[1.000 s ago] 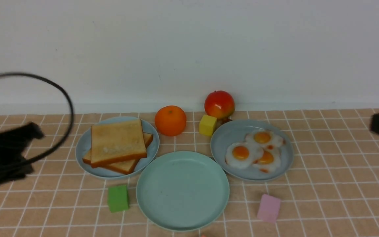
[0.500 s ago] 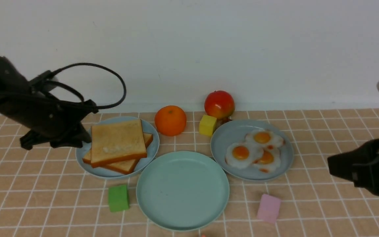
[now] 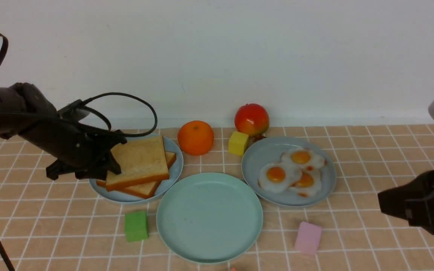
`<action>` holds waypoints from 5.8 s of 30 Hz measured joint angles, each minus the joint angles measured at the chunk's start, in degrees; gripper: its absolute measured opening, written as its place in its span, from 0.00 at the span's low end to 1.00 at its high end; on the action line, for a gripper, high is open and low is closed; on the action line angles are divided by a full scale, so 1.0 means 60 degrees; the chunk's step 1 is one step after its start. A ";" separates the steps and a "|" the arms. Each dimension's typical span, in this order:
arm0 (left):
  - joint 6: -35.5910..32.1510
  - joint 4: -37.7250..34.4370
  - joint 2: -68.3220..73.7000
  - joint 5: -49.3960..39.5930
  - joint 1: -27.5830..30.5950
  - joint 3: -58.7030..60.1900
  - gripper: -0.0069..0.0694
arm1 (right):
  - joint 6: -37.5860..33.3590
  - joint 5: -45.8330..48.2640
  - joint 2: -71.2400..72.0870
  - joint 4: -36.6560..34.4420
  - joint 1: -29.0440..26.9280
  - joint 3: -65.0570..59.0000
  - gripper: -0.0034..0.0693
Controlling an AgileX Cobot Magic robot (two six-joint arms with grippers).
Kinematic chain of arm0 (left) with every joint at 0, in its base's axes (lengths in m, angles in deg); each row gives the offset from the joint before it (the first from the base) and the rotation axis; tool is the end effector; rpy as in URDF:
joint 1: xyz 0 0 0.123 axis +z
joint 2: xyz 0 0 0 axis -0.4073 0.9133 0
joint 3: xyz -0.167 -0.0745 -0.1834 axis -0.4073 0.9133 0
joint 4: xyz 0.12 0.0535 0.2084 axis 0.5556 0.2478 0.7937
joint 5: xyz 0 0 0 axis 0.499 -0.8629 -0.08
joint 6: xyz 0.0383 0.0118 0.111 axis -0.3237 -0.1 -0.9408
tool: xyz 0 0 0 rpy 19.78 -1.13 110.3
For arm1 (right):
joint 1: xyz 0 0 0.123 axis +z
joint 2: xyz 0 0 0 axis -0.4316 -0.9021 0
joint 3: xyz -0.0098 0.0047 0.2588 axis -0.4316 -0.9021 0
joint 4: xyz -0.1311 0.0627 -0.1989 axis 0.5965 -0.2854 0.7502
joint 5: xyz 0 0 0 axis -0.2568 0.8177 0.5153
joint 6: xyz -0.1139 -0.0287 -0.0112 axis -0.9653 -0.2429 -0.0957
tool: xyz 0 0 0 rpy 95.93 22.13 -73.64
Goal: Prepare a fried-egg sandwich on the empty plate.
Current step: Use the left arm to grab a slice of bread, then use the left arm to put a slice of bread into the empty plate in the middle, then use the right arm to grab a fried egg
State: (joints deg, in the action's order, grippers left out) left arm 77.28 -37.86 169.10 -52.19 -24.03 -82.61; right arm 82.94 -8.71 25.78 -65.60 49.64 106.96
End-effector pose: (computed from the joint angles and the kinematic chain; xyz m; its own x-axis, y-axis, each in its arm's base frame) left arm 0.4098 -0.0336 0.1172 -0.8764 -0.3807 -0.2949 -0.2455 0.8800 -0.4067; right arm 0.1797 0.1034 0.2993 -0.7250 -0.0998 -0.6815 -0.3768 0.8857 0.2712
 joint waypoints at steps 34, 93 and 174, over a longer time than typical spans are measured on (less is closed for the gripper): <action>-0.0241 -0.1323 -0.1819 0.0739 -0.3432 0.2408 0.11 | -0.0038 0.0085 0.0000 0.0293 0.0000 0.0007 0.38; -0.3482 -0.0436 -0.7683 -0.1885 -0.3471 0.3522 0.07 | 0.1576 -0.0259 -0.9896 -0.1441 -0.1911 0.5736 0.55; -0.3482 -0.0512 -0.7623 -0.2314 -0.3479 0.3522 0.13 | -0.1177 -0.1919 -1.1396 -0.3373 -0.2095 0.5977 0.36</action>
State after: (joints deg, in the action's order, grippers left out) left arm 56.38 -40.93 123.36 -66.08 -44.91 -61.48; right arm 75.87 -20.22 -42.60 -85.84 37.07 142.82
